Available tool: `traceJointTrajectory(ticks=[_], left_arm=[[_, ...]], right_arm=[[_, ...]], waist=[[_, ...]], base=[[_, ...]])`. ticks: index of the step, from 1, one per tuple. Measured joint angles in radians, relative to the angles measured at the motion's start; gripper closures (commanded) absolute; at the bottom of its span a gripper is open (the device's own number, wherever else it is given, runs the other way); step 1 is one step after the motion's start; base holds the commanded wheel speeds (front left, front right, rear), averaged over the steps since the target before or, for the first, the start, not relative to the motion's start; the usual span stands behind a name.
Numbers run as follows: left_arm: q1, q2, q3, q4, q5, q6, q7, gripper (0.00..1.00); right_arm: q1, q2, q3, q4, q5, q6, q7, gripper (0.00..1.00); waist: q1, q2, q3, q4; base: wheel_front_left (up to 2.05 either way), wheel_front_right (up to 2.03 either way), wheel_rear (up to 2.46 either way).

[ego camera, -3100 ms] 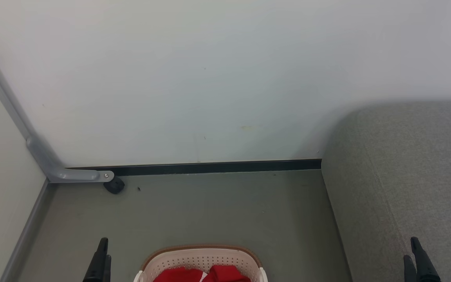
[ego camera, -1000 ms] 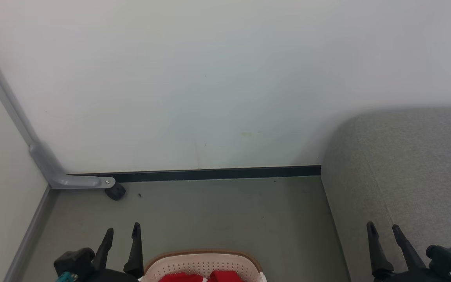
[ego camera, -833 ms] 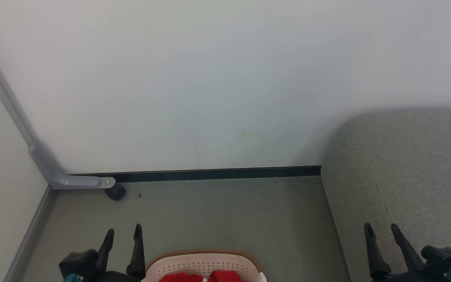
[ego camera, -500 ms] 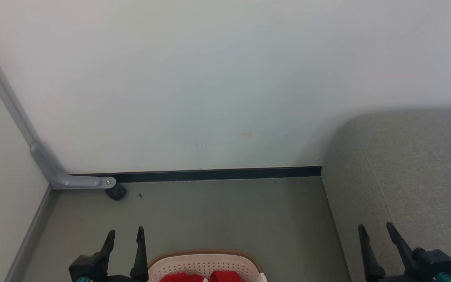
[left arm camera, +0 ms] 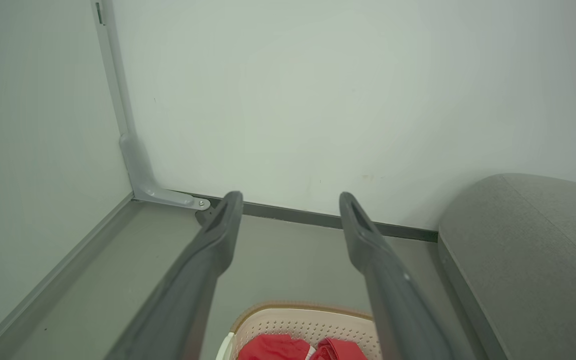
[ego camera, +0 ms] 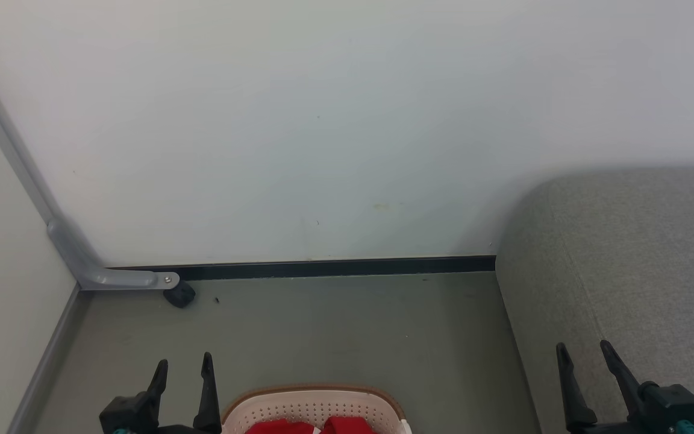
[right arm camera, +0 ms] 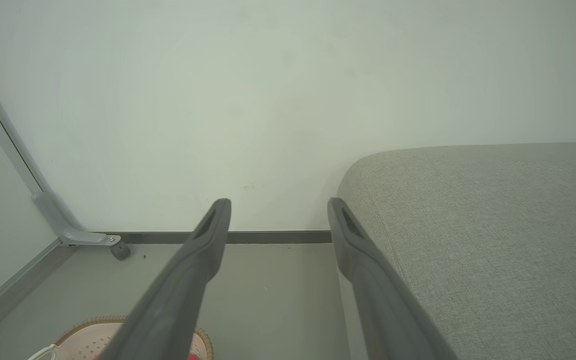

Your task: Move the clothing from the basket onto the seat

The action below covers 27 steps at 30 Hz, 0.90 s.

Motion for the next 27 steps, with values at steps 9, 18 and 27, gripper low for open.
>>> traceJointTrajectory(ticks=[9,18,27], left_arm=[[0.000,-0.011,0.009,0.010,0.001,0.007,0.000,0.00],[0.000,-0.017,0.009,0.024,0.028,0.007,0.000,0.00],[0.001,-0.026,-0.023,0.069,0.034,0.006,0.000,0.00]], right_arm=[[0.001,0.000,-0.006,-0.006,0.000,-0.002,0.000,0.00],[0.002,0.000,-0.012,-0.018,-0.006,-0.002,0.000,0.00],[0.000,0.000,-0.020,-0.041,-0.007,-0.002,0.000,0.00]], waist=[[0.0000,0.0000,0.003,0.001],[0.0000,0.0000,0.008,0.003],[0.0000,0.0000,0.030,-0.004]], base=[[0.00,0.00,0.00],[0.00,0.00,0.00],[0.00,0.00,0.00]])
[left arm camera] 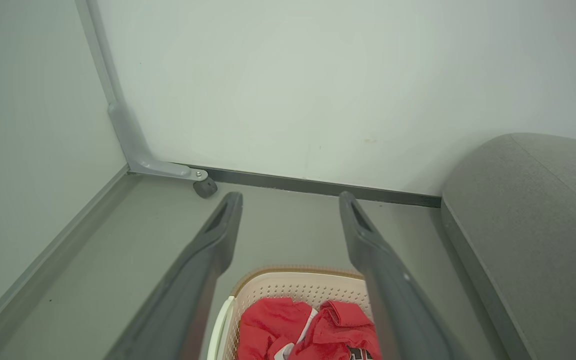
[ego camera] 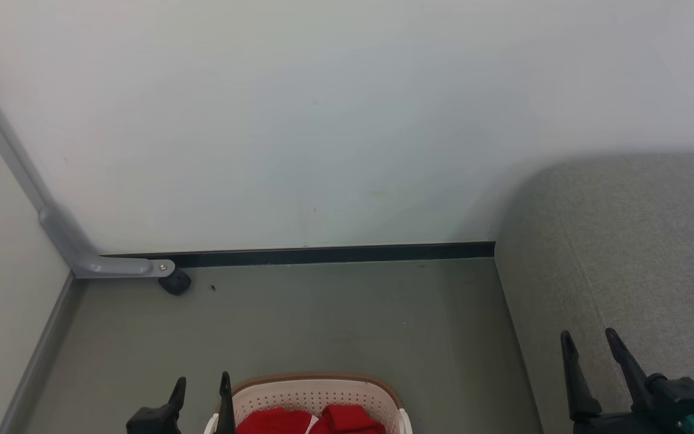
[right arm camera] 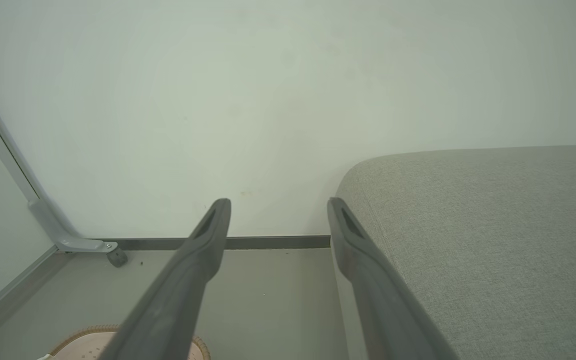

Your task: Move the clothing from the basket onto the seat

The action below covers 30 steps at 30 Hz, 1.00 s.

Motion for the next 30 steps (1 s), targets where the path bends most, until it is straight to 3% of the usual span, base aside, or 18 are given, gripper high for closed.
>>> traceJointTrajectory(ticks=[19,30], left_arm=[[-0.129,-0.019,-0.093,0.163,-0.008,-0.008,0.000,0.00],[-0.243,-0.020,-0.254,0.231,-0.143,0.001,0.021,0.00]], right_arm=[[-0.111,-0.041,-0.021,-0.133,-0.037,0.017,0.000,0.00],[-0.208,-0.042,-0.024,-0.239,-0.044,0.024,-0.001,0.00]], waist=[[0.0001,0.0001,0.195,-0.040],[0.0002,0.0001,0.349,-0.099]], base=[[0.00,0.00,0.00],[0.00,0.00,0.00]])
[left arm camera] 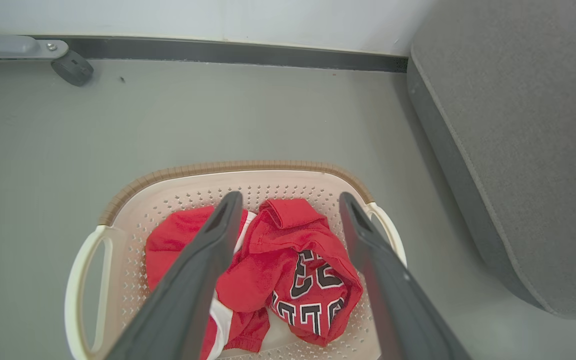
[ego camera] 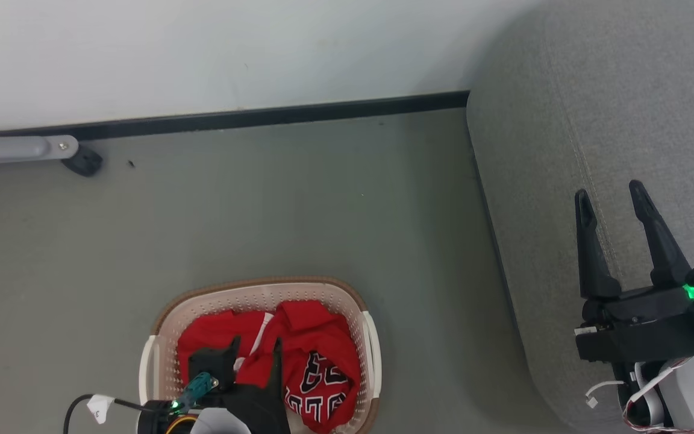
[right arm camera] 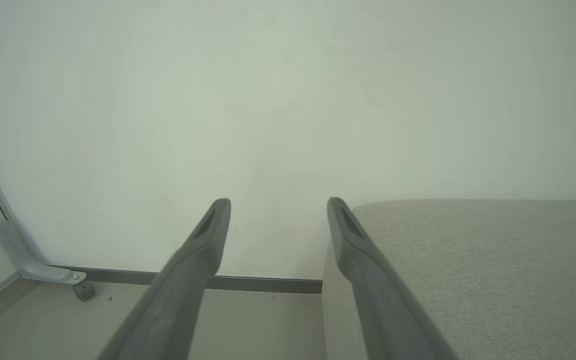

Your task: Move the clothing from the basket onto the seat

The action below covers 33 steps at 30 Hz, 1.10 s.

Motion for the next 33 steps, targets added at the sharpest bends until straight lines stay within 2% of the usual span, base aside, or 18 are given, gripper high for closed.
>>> traceJointTrajectory(ticks=[9,23,33], left_arm=[[-0.093,0.000,-0.073,0.075,-0.045,0.001,0.052,0.00],[-0.267,0.000,-0.079,0.200,-0.070,0.009,0.151,0.00],[-0.451,0.002,-0.040,0.257,-0.086,0.009,0.161,0.00]], right_arm=[[-0.053,0.007,-0.004,-0.090,0.001,0.002,-0.007,0.00],[-0.148,0.014,-0.023,-0.253,0.004,0.003,-0.007,0.00],[-0.167,0.012,-0.053,-0.341,0.003,0.003,-0.007,0.00]], waist=[[0.0000,0.0000,0.131,-0.062],[0.0000,0.0001,0.346,-0.136],[-0.0001,0.0001,0.501,-0.162]], base=[[0.00,0.00,0.00],[0.00,0.00,0.00],[0.00,0.00,0.00]])
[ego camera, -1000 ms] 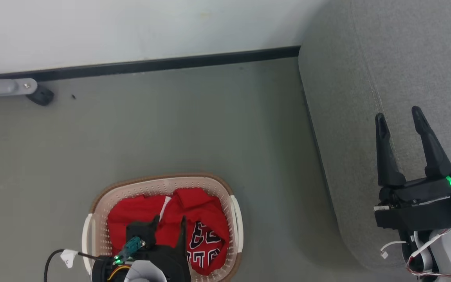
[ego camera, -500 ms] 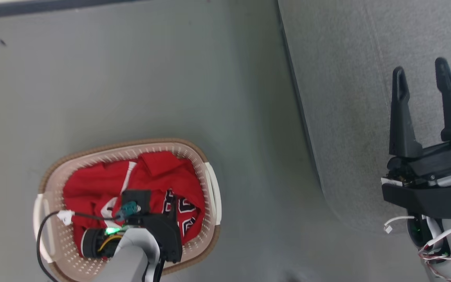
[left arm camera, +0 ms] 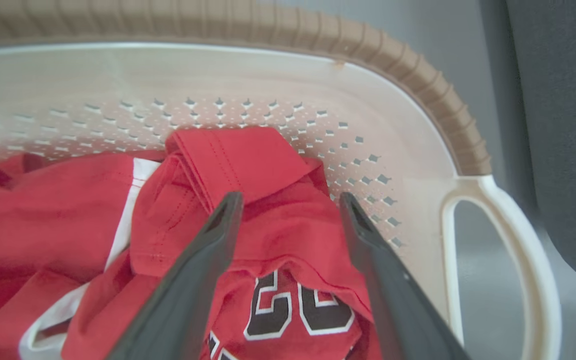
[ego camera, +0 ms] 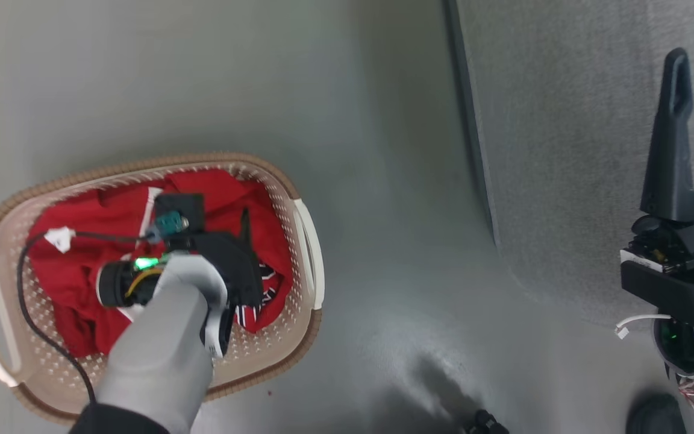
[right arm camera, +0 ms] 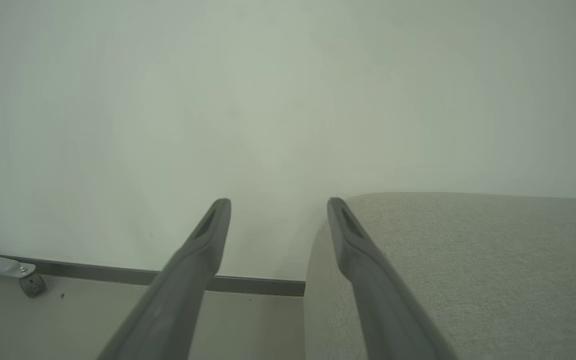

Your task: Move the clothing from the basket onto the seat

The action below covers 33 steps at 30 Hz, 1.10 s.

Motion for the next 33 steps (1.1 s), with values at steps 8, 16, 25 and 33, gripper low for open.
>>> traceJointTrajectory(ticks=[8,16,25,33], left_arm=[[-0.066,0.011,0.008,0.064,0.001,0.000,0.005,0.00],[-0.097,0.011,0.012,0.119,0.000,0.000,0.018,0.00],[-0.128,0.010,0.015,0.170,-0.004,-0.001,0.052,1.00],[-0.130,0.003,0.012,0.188,-0.011,-0.010,0.039,1.00]], right_arm=[[-0.022,0.001,-0.017,-0.007,0.000,-0.001,0.000,0.00],[-0.041,0.012,-0.015,-0.007,-0.002,-0.001,0.000,0.00],[-0.044,0.016,-0.017,-0.012,-0.005,0.000,0.000,0.00],[-0.062,0.019,-0.029,0.020,-0.005,0.014,0.000,0.00]], waist=[[0.0000,0.0000,0.109,-0.010],[-0.0001,0.0000,0.162,-0.011],[-0.0001,-0.0001,0.170,-0.007],[-0.0001,-0.0002,0.151,0.004]], base=[[0.00,0.00,0.00],[0.00,0.00,0.00],[0.00,0.00,0.00],[0.00,0.00,0.00]])
